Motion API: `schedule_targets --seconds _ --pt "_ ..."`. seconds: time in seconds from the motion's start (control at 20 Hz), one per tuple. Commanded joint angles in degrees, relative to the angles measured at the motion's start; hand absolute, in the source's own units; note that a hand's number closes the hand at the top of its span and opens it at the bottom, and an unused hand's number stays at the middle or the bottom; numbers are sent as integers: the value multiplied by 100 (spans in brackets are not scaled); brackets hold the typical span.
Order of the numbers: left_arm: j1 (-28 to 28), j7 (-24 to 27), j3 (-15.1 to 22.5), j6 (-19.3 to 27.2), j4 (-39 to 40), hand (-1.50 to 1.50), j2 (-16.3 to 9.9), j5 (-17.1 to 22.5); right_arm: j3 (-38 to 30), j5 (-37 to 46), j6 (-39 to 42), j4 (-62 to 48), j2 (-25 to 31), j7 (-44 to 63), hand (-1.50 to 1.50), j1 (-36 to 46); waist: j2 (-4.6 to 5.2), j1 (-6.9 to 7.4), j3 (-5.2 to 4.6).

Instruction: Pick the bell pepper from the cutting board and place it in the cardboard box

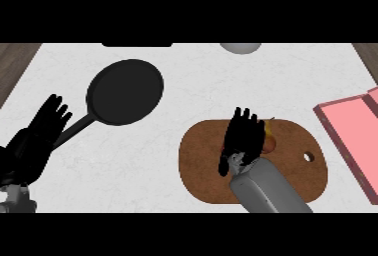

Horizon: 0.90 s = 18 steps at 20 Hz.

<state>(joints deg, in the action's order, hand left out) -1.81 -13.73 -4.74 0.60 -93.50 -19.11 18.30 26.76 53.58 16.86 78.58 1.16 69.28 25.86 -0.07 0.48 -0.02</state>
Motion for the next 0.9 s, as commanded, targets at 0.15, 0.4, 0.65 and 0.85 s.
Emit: schedule_targets --seconds 0.15,0.4,0.65,0.85 --pt "16 -232 48 181 -290 0 128 -84 -28 115 187 -114 -111 1083 -150 -63 -9 -39 1" --pt "149 192 -69 -143 32 0 132 -163 243 278 -108 -486 -111 690 150 262 6 -7 0" --pt "110 119 -31 52 -14 0 314 -271 68 448 242 -212 -111 589 150 234 -3 -46 0" --pt "294 2 -279 -326 -163 0 109 -23 -159 421 186 -76 129 -178 150 -35 -4 -39 1"
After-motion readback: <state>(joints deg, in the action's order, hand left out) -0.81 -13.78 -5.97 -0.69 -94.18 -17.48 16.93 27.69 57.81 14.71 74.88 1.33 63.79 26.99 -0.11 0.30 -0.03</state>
